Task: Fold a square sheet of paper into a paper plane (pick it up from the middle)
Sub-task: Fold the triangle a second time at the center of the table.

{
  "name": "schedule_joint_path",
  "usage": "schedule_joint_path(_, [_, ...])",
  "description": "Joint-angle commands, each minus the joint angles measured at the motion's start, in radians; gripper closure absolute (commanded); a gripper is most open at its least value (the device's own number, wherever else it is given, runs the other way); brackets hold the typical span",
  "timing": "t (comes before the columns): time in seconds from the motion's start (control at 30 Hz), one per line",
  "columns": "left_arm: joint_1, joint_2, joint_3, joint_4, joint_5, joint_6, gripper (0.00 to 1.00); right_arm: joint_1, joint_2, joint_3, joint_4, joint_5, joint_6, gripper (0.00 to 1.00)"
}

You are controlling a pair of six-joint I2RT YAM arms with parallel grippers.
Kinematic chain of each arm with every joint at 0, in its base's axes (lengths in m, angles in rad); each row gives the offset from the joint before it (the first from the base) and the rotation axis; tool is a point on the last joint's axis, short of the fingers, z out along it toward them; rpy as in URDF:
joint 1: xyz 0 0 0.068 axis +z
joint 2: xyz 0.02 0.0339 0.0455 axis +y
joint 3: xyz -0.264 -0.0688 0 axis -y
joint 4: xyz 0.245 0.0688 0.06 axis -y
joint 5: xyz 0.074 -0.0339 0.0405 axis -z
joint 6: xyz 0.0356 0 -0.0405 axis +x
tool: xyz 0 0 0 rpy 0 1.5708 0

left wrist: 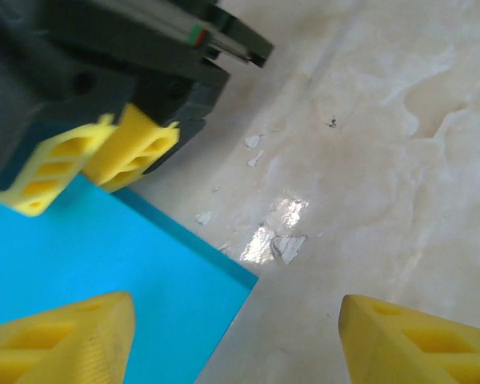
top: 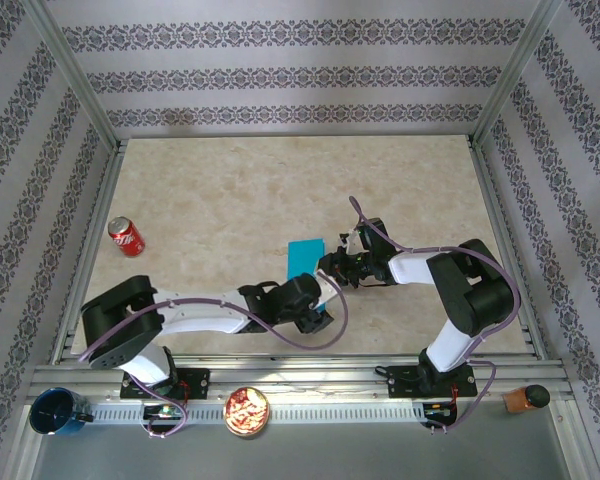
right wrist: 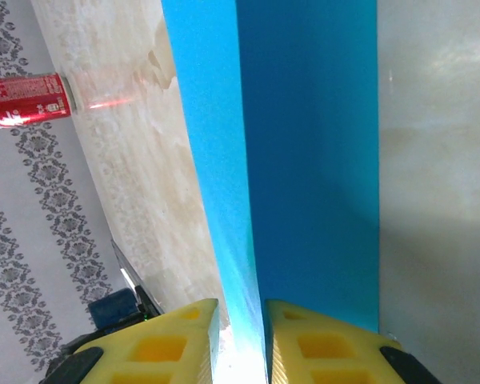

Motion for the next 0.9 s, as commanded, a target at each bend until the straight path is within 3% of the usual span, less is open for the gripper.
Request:
schedule_joint_path(0.0, [-0.040, 0.058, 0.053, -0.070, -0.159, 0.089, 0.30, -0.007, 0.005, -0.016, 0.027, -0.016, 0.013, 0.76])
schedule_joint_path(0.23, [-0.068, 0.151, 0.141, -0.144, -0.326, 0.029, 0.28, -0.007, 0.001, -0.019, 0.027, -0.011, 0.016, 0.76])
schedule_joint_path(0.7, [-0.068, 0.165, 0.132, -0.183, -0.301, 0.031, 0.35, -0.008, -0.001, -0.023, 0.023, -0.002, 0.021, 0.76])
schedule_joint_path(0.87, [-0.068, 0.163, 0.144, -0.199, -0.286, 0.029, 0.46, -0.008, -0.003, -0.023, 0.024, 0.001, 0.021, 0.76])
